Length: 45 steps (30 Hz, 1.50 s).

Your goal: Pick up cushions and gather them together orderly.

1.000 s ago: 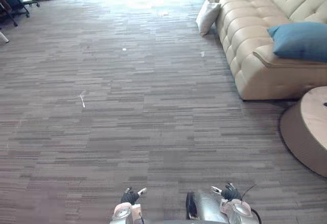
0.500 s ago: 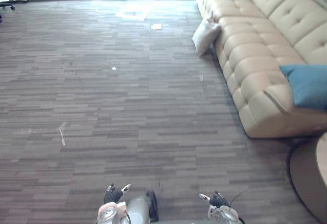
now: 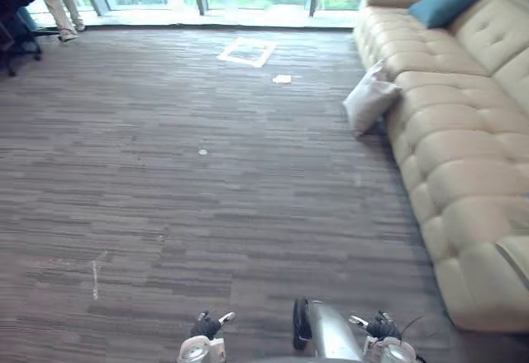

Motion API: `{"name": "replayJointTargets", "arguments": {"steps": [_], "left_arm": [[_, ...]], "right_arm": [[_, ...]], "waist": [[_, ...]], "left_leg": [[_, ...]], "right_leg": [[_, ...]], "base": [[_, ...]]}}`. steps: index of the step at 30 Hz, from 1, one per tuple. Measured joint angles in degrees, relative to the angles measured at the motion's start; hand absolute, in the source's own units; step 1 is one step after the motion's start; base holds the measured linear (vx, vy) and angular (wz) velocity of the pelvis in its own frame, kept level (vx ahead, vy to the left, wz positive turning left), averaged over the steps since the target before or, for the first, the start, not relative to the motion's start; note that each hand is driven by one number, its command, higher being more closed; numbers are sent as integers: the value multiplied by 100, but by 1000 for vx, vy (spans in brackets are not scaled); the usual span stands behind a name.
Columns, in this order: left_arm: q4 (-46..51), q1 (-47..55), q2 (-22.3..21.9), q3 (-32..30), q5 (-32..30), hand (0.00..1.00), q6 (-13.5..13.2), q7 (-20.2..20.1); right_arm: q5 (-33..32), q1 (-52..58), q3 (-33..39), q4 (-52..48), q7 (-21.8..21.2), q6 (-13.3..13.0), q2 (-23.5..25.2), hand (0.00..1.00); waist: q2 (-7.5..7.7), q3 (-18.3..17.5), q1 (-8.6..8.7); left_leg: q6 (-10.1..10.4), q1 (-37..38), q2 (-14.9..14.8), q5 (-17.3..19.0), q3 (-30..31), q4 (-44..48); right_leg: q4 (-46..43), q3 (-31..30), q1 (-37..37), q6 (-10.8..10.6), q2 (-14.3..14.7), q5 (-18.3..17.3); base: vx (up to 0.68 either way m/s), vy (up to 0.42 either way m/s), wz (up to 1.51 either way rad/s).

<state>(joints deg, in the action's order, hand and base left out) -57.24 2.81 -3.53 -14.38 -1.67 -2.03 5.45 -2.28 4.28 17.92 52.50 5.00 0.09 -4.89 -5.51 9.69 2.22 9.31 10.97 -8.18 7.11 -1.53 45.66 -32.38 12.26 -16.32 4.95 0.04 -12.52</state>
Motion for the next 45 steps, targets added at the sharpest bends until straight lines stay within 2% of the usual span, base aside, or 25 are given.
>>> {"name": "replayJointTargets", "arguments": {"steps": [1, 4, 5, 8, 10, 12, 14, 16, 17, 18, 20, 22, 24, 26, 28, 29, 30, 31, 32, 34, 35, 37, 39, 42, 45], "left_arm": [[83, 30, 9, -155, 1, 0, 1, 0], [417, 71, 217, -246, 13, 0, -17, 0], [511, 73, 245, -252, 27, 0, -34, 3], [616, 76, 227, -267, 75, 0, -67, 7], [603, 165, 198, -253, 300, 0, -149, 68], [723, 243, 189, -259, 405, 0, -184, 82], [663, 239, 316, -263, 396, 0, -141, 96], [561, 179, 495, -250, 403, 0, -125, 114], [503, 107, 535, -253, 400, 0, -86, 142], [315, 68, 539, -231, 394, 0, 2, 181], [306, 70, 489, -166, 393, 0, -2, 183], [276, 47, 423, -83, 392, 0, 0, 171], [136, -5, 416, -15, 388, 0, 6, 152], [33, -60, 329, 48, 335, 0, 15, 129], [41, -74, 217, 54, 272, 0, 3, 53], [32, -71, 167, 51, 239, 0, 5, 32], [29, -60, 97, 50, 204, 0, 7, 25], [30, -41, 19, 73, 161, 0, 5, 13], [29, -67, 0, 108, 143, 0, 4, -20], [92, -64, -1, -119, 114, 0, 10, -22], [167, -48, -2, -273, 113, 0, 14, -5], [411, 63, 97, -269, 116, 0, 4, 11], [606, 136, 203, -269, 133, 0, -22, 18], [673, 141, 185, -328, 194, 0, -32, 56], [703, 151, 112, -392, 255, 0, -140, 89]], "right_arm": [[-10, -57, -7, 24, 17, 28, 5, 0], [-24, -38, -61, 136, 14, 56, 316, 0], [-34, -49, -143, 150, 15, 75, 403, 0], [-52, -108, -207, 148, 30, 103, 429, 0], [-45, -62, -180, 223, 46, 74, 401, 0], [-30, -30, -188, 279, 69, 93, 439, 0], [-10, 59, -233, 252, 68, 92, 605, 0], [-22, 140, -198, 228, 68, 47, 725, 0], [-14, 129, -203, 232, 64, 39, 739, 0], [-3, 129, -240, 204, 55, 11, 685, 0], [6, 148, -241, 162, 55, -23, 648, 0], [4, 154, -215, -22, 57, -71, 636, 0], [-9, 104, -111, -134, 52, -110, 624, 0], [-9, 47, -39, -165, 37, -108, 631, 0], [-7, 48, -28, -178, 22, -104, 643, 0], [-13, 50, -28, -181, 13, -100, 634, 0], [-13, 48, -37, -216, 2, -104, 619, 0], [-7, 15, -48, -250, -16, -106, 509, 0], [4, -7, -70, -250, -30, -99, 439, 0], [2, -93, -91, -229, -11, -39, 363, 0], [-7, -147, -90, -176, 11, 19, 331, 0], [-26, -139, -233, -113, 26, 72, 389, 0], [-114, -139, -384, -90, 28, 93, 503, 0], [-227, -187, -451, -101, 54, 102, 585, 0], [-232, -48, -456, -120, 76, 96, 650, 0]], "waist": [[-83, 63, -39], [315, 157, -213], [436, 140, -256], [399, 200, -352], [334, 171, -505], [420, 6, -640], [723, -149, -550], [1004, -145, -516], [1028, -96, -503], [986, -77, -483], [906, -81, -453], [805, -80, -395], [794, -74, -254], [737, -82, -147], [751, -84, -132], [701, -92, -120], [603, -143, -81], [393, -171, -63], [234, -164, -70], [102, -47, -84], [38, 86, -127], [234, 213, -252], [478, 171, -282], [474, 185, -414], [484, 168, -558]], "left_leg": [[1, -534, -338, 18, -203, 1252], [-363, -1632, -640, 523, -852, 1918], [-430, -2128, -651, 646, -998, 1614], [-576, -2889, -425, 668, -1313, -582], [-454, -2953, -79, 112, -1038, -2615], [-547, -3098, 63, -503, -992, -2462], [-861, -3047, 218, -440, -1214, -2183], [-958, -2584, 477, 14, -1339, -2175], [-960, -2346, 564, 179, -1348, -2214], [-1004, -1542, 647, 488, -1358, -2455], [-1036, -989, 639, 634, -1364, -2733], [-1032, -316, 589, 904, -1364, -3187], [-1015, 157, 561, 983, -1378, -3512], [-1034, 777, 566, 1102, -1371, -3955], [-1037, 1196, 624, 1181, -1246, -4079], [-1026, 1394, 589, 1194, -1088, -4029], [-1018, 1421, 466, 1188, -941, -3831], [-996, 1232, 244, 1174, -734, -3195], [-706, 778, 36, 986, -536, -2071], [57, -251, -248, 50, -182, 213], [25, -701, -517, 97, -307, 1339], [-37, -1224, -636, 300, -630, 2045], [-236, -1965, -643, 481, -943, 1706], [-424, -2635, -489, 656, -1101, -119], [-357, -2929, -93, 385, -428, -2005]], "right_leg": [[370, -53, 578, 112, 255, -93], [1515, -334, 2073, 191, 325, -143], [1901, -399, 2458, 188, 295, -142], [2492, -682, 3278, 69, 123, -176], [2621, -1034, 3613, -89, -52, -316], [2535, -1328, 3808, -114, -316, -667], [1313, -1490, 3308, -294, -650, -634], [-1146, -1715, 2213, -927, -878, 501], [-1873, -1728, 1916, -1093, -920, 615], [-2876, -1556, 1444, -1155, -910, 451], [-3065, -1227, 1119, -1098, -884, 297], [-2775, -665, 285, -941, -778, 13], [-1682, -140, -262, -859, -680, -87], [285, 316, -467, -639, -498, 313], [1353, 188, -455, -490, -331, 713], [1158, -68, -440, -136, -281, 1219], [800, -8, -469, -7, -282, 1238], [434, 181, -425, 30, -237, 771], [267, 291, -309, 102, -178, 447], [373, 263, 160, 184, 69, 59], [629, 188, 678, 242, 284, -42], [1113, -96, 1537, 311, 412, -155], [1687, -444, 2157, 312, 406, -156], [2188, -1084, 2900, 109, 342, -216], [2287, -1709, 3349, -261, 132, -530]], "base": [[784, -132, -48], [766, -132, -39], [627, -88, -27], [596, 43, -46], [769, 248, -99], [666, 323, -103], [797, 379, -45], [755, 359, -13], [755, 303, 5], [602, 206, 1], [515, 148, -3], [527, 91, -5], [594, 25, 8], [751, -30, 27], [788, -103, 54], [819, -148, 69], [792, -205, 71], [750, -237, 65], [868, -297, 48], [785, -243, -3], [714, -168, -49], [720, -139, -77], [569, -88, -83], [559, 49, -101], [611, 254, -122]]}}
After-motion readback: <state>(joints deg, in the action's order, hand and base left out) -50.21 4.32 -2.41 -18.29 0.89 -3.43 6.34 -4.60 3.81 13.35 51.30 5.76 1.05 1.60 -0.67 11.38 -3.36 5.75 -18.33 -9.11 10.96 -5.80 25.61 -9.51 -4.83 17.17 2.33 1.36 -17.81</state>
